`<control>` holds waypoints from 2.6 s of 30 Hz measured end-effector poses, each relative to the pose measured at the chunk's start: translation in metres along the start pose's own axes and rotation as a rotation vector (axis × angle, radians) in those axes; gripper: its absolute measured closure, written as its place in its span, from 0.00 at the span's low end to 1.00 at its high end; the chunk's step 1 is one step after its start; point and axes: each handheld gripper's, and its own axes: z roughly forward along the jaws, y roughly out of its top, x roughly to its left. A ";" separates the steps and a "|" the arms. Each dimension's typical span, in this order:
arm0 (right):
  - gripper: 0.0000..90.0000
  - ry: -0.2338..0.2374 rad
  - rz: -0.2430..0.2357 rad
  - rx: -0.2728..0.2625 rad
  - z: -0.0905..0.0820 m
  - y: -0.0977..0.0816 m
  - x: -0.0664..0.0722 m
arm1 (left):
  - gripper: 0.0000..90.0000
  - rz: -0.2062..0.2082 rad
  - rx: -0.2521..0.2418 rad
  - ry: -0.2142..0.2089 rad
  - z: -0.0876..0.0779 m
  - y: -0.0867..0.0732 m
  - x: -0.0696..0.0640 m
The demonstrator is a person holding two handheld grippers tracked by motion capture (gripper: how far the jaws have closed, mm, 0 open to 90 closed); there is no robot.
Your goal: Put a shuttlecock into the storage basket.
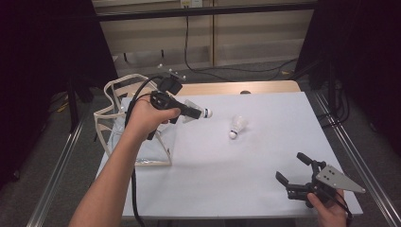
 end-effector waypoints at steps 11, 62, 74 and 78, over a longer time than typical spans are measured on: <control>0.01 -0.001 0.002 0.000 0.001 0.000 0.000 | 0.99 -0.007 -0.006 0.012 -0.005 0.003 0.003; 0.01 0.004 0.003 0.003 0.001 0.000 0.000 | 0.99 -0.039 -0.027 0.097 -0.035 0.017 0.020; 0.01 0.006 -0.003 0.002 0.001 0.000 0.000 | 0.99 -0.058 -0.039 0.121 -0.044 0.017 0.027; 0.01 0.006 -0.002 0.004 0.001 0.000 0.000 | 0.99 -0.057 -0.042 0.125 -0.046 0.017 0.028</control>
